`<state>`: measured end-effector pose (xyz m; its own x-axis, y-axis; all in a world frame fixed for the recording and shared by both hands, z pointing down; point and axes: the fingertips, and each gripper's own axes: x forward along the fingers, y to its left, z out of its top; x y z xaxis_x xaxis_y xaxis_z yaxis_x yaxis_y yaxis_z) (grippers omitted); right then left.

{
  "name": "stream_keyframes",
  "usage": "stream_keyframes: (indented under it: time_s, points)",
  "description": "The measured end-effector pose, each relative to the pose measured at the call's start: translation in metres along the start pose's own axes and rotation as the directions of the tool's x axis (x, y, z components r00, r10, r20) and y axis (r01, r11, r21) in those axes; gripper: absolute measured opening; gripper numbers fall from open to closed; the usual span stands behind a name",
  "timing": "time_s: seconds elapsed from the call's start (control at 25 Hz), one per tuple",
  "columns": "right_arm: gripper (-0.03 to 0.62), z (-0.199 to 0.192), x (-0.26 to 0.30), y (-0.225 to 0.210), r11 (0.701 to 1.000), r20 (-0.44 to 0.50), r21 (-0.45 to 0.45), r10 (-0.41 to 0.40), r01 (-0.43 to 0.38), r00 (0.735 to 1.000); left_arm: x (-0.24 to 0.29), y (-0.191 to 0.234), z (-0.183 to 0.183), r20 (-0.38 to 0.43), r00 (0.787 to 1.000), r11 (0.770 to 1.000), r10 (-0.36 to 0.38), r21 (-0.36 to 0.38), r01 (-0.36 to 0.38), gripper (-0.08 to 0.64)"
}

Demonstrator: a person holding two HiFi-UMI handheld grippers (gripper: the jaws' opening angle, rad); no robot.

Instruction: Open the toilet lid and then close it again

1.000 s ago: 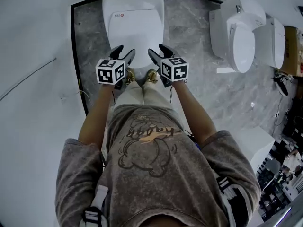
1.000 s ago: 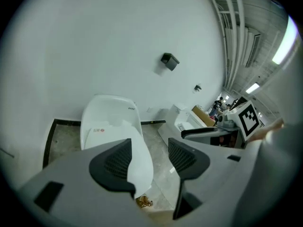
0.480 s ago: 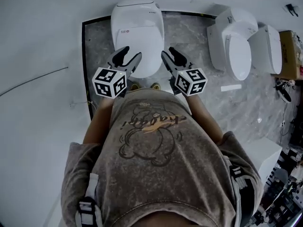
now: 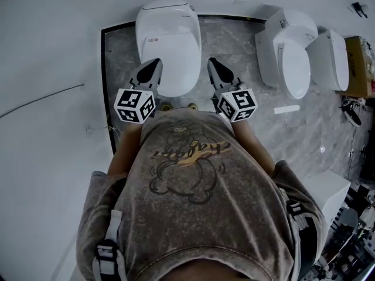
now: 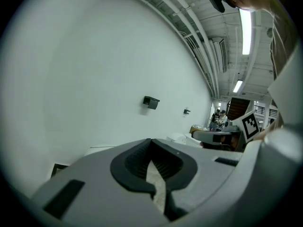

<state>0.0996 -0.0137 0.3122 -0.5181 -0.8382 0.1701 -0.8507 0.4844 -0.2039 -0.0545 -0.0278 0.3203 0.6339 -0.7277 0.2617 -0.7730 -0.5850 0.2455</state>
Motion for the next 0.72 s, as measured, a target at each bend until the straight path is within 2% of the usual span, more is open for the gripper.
stream_keyframes:
  time_s: [0.24, 0.72]
  points:
    - [0.029, -0.007, -0.003, -0.01, 1.0, 0.014, 0.016, -0.025, 0.025, 1.0, 0.0, 0.008, -0.013, 0.027, 0.998, 0.998, 0.062, -0.005, -0.061, 0.009]
    - [0.028, -0.009, -0.002, -0.023, 0.999, -0.009, 0.01, -0.044, 0.044, 0.999, 0.007, 0.006, 0.001, 0.034, 0.997, 0.997, 0.072, -0.02, -0.072, 0.009]
